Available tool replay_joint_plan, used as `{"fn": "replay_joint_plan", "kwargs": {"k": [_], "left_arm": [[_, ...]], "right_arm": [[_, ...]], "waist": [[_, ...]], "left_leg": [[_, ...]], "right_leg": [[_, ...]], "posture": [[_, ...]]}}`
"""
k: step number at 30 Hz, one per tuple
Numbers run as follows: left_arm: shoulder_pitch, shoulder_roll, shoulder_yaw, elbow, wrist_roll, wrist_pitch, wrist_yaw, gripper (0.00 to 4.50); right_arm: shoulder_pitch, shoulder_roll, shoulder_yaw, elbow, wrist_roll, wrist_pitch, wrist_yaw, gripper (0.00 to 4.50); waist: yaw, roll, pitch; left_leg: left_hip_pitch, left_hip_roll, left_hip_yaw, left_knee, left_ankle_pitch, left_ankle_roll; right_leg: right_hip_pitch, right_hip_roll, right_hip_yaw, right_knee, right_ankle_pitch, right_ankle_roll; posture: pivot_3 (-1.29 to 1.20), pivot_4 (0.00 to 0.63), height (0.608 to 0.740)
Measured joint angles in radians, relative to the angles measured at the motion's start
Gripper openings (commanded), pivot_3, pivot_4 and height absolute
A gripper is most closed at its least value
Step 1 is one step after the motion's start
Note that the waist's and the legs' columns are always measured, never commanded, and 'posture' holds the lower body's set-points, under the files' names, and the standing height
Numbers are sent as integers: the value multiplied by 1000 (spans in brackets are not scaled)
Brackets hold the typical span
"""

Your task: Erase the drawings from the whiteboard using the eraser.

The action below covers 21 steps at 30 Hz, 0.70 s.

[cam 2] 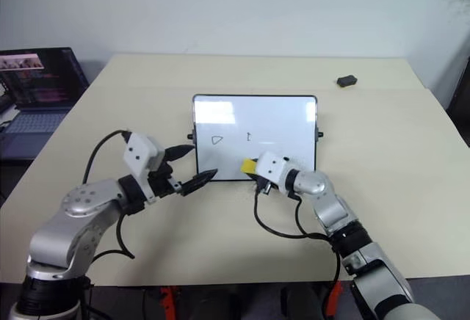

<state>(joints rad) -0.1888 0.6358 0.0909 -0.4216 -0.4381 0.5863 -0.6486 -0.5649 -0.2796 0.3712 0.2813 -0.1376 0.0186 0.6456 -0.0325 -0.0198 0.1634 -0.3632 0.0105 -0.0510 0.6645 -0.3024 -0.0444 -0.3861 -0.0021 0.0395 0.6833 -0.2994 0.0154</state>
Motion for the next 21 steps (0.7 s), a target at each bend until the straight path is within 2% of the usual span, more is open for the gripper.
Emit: {"fn": "replay_joint_plan", "kwargs": {"k": [3,8,12,16,21], "left_arm": [[-3,0,-1,0,-1,3,0,4500],[-4,1,-9,-1,-1,10,-1,4500],[-4,0,-14,-2,-1,16,0,4500],[-4,0,-14,-3,-2,17,-1,4500],[-4,1,-14,-4,-5,17,-2,4500]], "right_arm": [[-41,25,-30,17,2,2,-50,1310],[-192,45,-133,82,2,-1,-169,1310],[-229,65,-146,150,-2,-22,-210,1309],[-223,57,-111,154,-20,-25,-173,1309],[-135,31,-51,83,-32,-3,-76,1309]], "waist": [[0,0,0],[0,0,0],[0,0,0],[-1,0,0],[0,0,0]], "left_leg": [[0,0,0,0,0,0],[-2,0,1,-1,0,0],[-4,1,1,-2,0,0],[-3,0,2,-2,-1,0],[0,0,1,-1,0,0]], "right_leg": [[0,0,0,0,0,0],[-2,0,0,-2,0,0],[-3,0,1,-4,-1,0],[-3,0,1,-3,-1,0],[0,0,1,-1,-1,0]], "posture": [[0,150,740],[0,150,740],[0,150,740],[0,150,740],[0,150,740]]}}
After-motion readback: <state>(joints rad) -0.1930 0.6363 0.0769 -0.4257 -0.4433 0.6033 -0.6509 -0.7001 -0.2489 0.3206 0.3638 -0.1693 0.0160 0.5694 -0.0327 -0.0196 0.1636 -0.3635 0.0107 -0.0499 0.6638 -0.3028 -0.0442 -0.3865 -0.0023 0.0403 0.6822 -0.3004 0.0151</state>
